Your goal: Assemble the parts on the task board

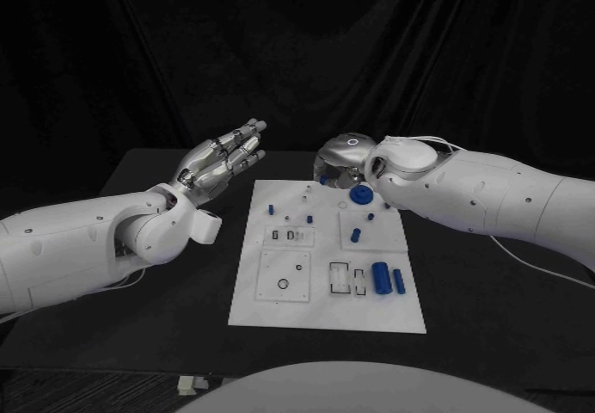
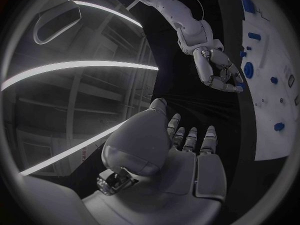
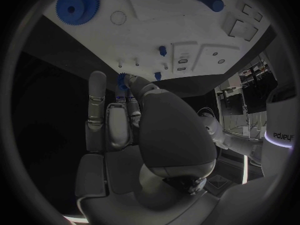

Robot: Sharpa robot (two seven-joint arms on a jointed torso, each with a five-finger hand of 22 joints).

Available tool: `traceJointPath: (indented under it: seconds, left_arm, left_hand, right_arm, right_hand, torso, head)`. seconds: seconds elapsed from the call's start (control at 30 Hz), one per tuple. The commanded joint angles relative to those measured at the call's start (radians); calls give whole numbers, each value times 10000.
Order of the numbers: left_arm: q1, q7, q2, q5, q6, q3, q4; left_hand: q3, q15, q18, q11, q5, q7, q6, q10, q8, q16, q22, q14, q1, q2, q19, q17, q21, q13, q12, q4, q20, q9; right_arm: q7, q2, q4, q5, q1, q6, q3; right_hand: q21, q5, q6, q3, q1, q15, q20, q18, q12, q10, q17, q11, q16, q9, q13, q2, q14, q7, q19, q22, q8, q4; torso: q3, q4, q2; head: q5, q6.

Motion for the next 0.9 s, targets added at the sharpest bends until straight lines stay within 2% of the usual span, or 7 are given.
traceJointPath:
  seconds: [0.03,0.17,0.37,0.47,0.5,0.77,0.9]
  left_arm:
    - [55,16,-29,-27,-257,12,64]
    - [99,11,-72,-29,-308,12,128]
    - [139,11,-80,-29,-321,12,183]
    - [146,14,-80,-29,-320,12,196]
    - [147,15,-79,-29,-319,12,197]
    - [152,29,-75,-30,-313,12,181]
    - [152,42,-75,-31,-305,11,170]
  left_hand:
    - [12,59,96,85,22,-25,83,17,39,-37,12,-4,62,-40,-5,-16,6,-16,-35,-37,71,9]
    - [8,76,96,93,21,-17,107,17,48,-37,15,-4,60,-50,0,-16,10,-16,-35,-32,83,11]
    - [3,100,97,120,22,7,173,25,70,-37,21,-4,61,-67,8,-16,17,-11,-28,-29,106,18]
    - [3,113,97,138,24,23,212,27,84,-37,21,-4,62,-70,9,-16,18,-10,-27,-26,118,22]
    - [3,113,97,138,24,23,212,27,84,-37,21,-4,62,-70,9,-16,18,-10,-27,-26,118,22]
    - [5,145,96,173,27,55,276,36,108,-37,25,-4,68,-77,16,-16,24,-5,-20,-23,140,29]
    - [6,157,96,183,27,66,298,37,115,-37,27,-4,68,-78,18,-16,25,-4,-19,-21,148,31]
  right_arm:
    - [45,132,-199,60,28,-125,5]
    - [49,374,-523,61,29,-98,5]
    - [49,744,-1027,62,12,21,5]
    - [54,883,-1236,62,-1,72,5]
    - [50,915,-1289,62,-4,90,5]
    - [-34,1055,-1595,62,-27,263,6]
    - [-112,1077,-1672,62,-51,401,6]
  right_hand:
    - [62,-39,-34,36,21,-40,11,7,-72,30,-11,-29,-10,15,-13,-30,-27,42,-52,21,-56,15]
    - [87,-70,-107,58,19,-32,15,-3,-125,4,-4,-21,-10,27,-23,-41,-34,50,-59,79,-95,21]
    - [93,-99,-189,88,14,-23,22,-7,-191,-26,8,-13,-8,42,-34,-52,-42,53,-86,118,-143,30]
    - [110,-119,-219,99,6,-19,26,-14,-213,-31,8,-15,-10,47,-35,-51,-47,51,-87,154,-162,39]
    - [110,-130,-231,102,0,-18,28,-15,-225,-35,3,-17,-14,50,-36,-52,-52,50,-93,160,-169,45]
    - [110,-211,-305,122,-31,-11,37,-19,-301,-68,-14,-26,-28,68,-40,-59,-75,40,-130,205,-218,76]
    - [113,-245,-334,133,-37,-10,39,-21,-334,-87,-23,-28,-36,74,-41,-61,-87,34,-143,227,-238,84]
  torso:
    - [-20,68,54]
    - [34,192,160]
    - [54,347,273]
    - [48,387,297]
    - [43,428,330]
    - [56,577,493]
    - [58,624,545]
  head:
    - [7,-16]
    - [-55,77]
    - [-163,194]
    - [-191,216]
    - [-228,236]
    - [-412,424]
    - [-456,494]
